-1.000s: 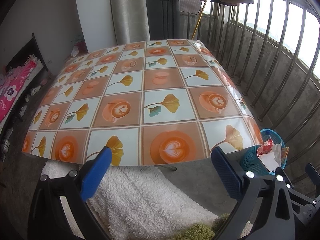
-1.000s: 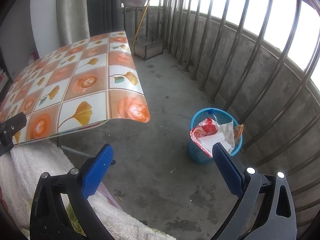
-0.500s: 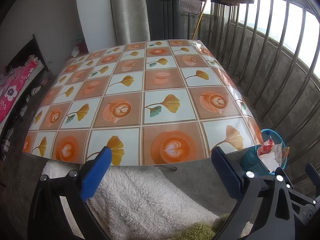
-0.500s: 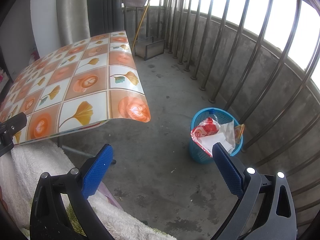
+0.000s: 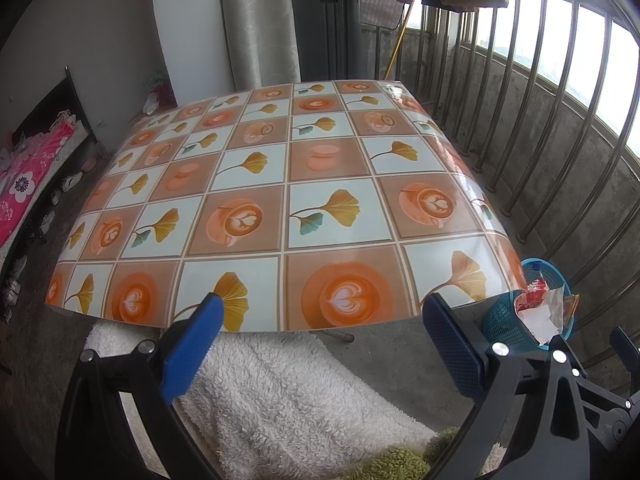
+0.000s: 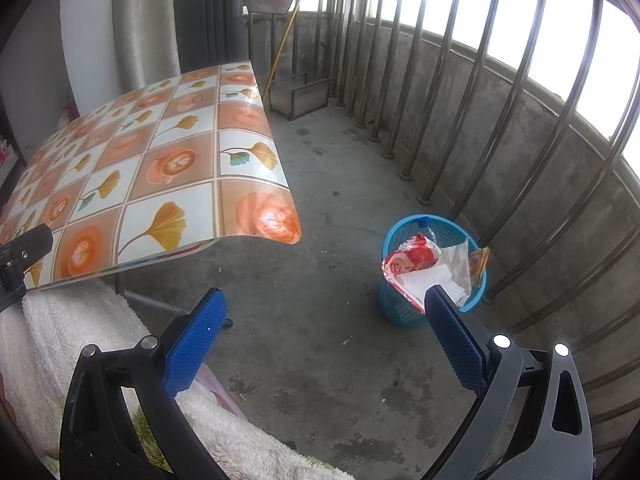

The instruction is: Collect trash

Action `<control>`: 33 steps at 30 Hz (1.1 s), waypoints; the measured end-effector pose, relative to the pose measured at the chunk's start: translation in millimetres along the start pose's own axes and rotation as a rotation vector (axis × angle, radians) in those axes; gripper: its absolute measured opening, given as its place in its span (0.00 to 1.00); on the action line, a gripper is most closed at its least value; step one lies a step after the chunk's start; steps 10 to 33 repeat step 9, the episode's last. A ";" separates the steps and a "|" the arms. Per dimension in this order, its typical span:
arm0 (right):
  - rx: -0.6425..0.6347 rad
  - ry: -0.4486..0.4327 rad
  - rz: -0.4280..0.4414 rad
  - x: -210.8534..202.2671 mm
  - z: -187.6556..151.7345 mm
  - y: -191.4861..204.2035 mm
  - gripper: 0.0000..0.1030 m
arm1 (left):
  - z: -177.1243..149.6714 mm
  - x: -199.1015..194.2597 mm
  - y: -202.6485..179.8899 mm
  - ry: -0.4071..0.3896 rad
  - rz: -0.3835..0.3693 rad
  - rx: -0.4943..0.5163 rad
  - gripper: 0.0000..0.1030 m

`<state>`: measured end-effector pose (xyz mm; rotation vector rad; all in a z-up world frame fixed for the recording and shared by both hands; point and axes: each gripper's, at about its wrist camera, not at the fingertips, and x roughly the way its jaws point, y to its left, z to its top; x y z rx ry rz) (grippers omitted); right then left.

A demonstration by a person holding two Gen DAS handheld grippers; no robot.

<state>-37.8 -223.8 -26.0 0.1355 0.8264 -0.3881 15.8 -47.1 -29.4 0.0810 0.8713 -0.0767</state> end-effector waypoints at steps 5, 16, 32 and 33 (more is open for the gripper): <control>0.001 0.000 0.000 -0.2 0.0 0.3 0.93 | -0.2 0.1 0.2 0.000 0.000 -0.001 0.95; 0.001 0.002 0.000 -0.8 -0.2 1.0 0.93 | -0.4 0.8 -0.2 0.000 0.001 -0.001 0.95; 0.001 0.002 0.000 -0.8 -0.2 1.0 0.93 | -0.4 0.8 -0.2 0.000 0.001 -0.001 0.95; 0.001 0.002 0.000 -0.8 -0.2 1.0 0.93 | -0.4 0.8 -0.2 0.000 0.001 -0.001 0.95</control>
